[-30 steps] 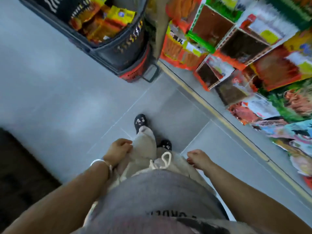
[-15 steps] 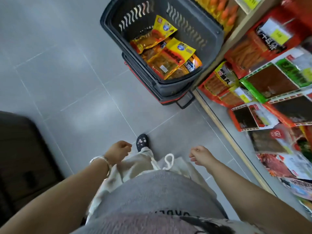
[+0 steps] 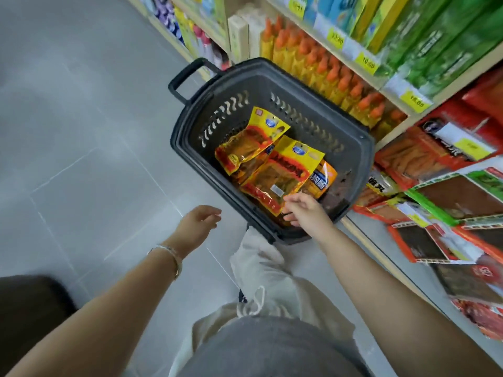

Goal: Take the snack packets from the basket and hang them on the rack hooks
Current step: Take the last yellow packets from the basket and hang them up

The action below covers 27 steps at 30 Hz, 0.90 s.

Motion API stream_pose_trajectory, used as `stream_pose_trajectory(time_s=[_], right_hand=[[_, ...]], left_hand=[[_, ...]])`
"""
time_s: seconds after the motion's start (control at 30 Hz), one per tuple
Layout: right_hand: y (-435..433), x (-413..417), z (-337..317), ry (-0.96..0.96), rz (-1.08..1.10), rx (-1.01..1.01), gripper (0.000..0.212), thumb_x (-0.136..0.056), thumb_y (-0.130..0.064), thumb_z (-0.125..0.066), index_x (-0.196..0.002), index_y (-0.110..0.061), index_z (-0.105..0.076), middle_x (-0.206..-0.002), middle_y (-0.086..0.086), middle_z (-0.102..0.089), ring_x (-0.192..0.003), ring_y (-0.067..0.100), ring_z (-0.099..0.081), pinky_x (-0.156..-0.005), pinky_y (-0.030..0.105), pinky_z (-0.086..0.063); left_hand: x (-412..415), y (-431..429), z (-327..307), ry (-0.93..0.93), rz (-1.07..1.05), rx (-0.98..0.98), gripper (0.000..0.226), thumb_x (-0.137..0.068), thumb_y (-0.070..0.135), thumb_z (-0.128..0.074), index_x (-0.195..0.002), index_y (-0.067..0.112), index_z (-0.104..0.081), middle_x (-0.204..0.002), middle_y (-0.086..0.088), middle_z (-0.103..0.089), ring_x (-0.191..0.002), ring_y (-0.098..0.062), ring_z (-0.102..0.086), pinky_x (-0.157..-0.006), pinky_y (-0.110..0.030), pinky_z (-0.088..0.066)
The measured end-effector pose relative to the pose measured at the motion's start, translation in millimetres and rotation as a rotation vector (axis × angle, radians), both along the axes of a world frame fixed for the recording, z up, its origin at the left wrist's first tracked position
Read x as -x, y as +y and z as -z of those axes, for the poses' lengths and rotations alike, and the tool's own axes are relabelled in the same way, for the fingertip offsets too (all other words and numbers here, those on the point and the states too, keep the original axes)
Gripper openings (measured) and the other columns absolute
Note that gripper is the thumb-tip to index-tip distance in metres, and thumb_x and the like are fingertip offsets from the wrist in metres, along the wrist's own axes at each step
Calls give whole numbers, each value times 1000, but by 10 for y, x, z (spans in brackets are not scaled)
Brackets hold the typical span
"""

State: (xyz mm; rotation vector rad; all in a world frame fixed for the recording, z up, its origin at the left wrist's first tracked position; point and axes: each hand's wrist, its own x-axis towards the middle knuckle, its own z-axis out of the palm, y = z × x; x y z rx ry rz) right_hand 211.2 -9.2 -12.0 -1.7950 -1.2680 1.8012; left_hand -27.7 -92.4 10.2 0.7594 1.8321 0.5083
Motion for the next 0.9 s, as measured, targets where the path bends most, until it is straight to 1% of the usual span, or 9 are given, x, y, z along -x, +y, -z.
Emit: stream_pose_trajectory(time_s=[0.13, 0.23, 0.33, 0.43, 0.53, 0.6, 0.73, 0.8, 0.9], right_hand=[[720, 139, 457, -31, 191, 131, 8, -94, -20, -50, -100, -23, -54, -83, -2, -64, -67, 10, -60, -61, 23, -45], [1053, 118, 928, -137, 273, 244, 12, -92, -18, -49, -104, -20, -50, -93, 6, -59, -80, 19, -56, -66, 29, -44], [1243, 89, 1321, -261, 384, 375, 8, -93, -24, -52, -92, -16, -50, -95, 10, -53, -87, 25, -53, -77, 38, -47], [1315, 117, 1551, -279, 512, 532, 14, -94, -24, -52, -99, -11, -51, -99, 9, -56, -103, 28, -57, -82, 39, -49], [1297, 216, 1670, -282, 521, 598, 33, -92, -32, -55, -114, -7, -54, -95, 7, -58, -91, 25, -59, -74, 38, -48], [1287, 291, 1691, -277, 541, 574, 41, -89, -39, -60, -118, -10, -53, -91, 4, -58, -81, 21, -57, -73, 36, -50], [1279, 456, 1529, -355, 452, 350, 39, -94, -39, -50, -119, -10, -56, -112, 10, -62, -103, 30, -59, -92, 43, -48], [1246, 541, 1297, -409, 439, 184, 34, -97, -36, -44, -109, -7, -55, -96, 6, -58, -98, 29, -57, -85, 37, -44], [1228, 604, 879, -399, 534, -10, 22, -100, -29, -40, -94, -9, -49, -75, -5, -48, -75, 18, -50, -65, 29, -35]], left_hand=[[96, 698, 76, 26, 99, -51, 15, -95, 17, -50, -101, 26, -61, -106, 2, -65, -94, -12, -62, -86, -29, -47], [87, 1124, 200, -18, 112, -11, 19, -95, 20, -51, -93, 37, -60, -104, 7, -65, -97, -12, -62, -90, -30, -47], [82, 1473, 365, -51, 105, 32, 18, -95, 20, -50, -95, 35, -59, -102, 5, -66, -96, -16, -63, -87, -31, -51], [85, 1712, 498, -124, 53, 93, 15, -97, 19, -48, -99, 28, -59, -108, -1, -65, -97, -13, -64, -81, -27, -55], [120, 1826, 572, -192, -23, 180, 14, -98, 21, -46, -102, 24, -59, -109, 1, -64, -96, -10, -64, -68, -22, -57], [166, 1878, 605, -223, -50, 232, 14, -99, 23, -45, -103, 23, -58, -107, 4, -63, -93, -10, -65, -62, -23, -57], [235, 1963, 626, -302, -76, 307, 17, -100, 25, -45, -111, 20, -56, -106, 4, -63, -91, -12, -67, -59, -25, -58], [254, 1978, 621, -322, -84, 323, 17, -99, 25, -47, -111, 20, -57, -107, 2, -64, -92, -13, -66, -61, -26, -58], [287, 2033, 584, -318, -61, 316, 16, -98, 27, -47, -109, 21, -58, -106, 1, -65, -93, -13, -66, -66, -28, -58]])
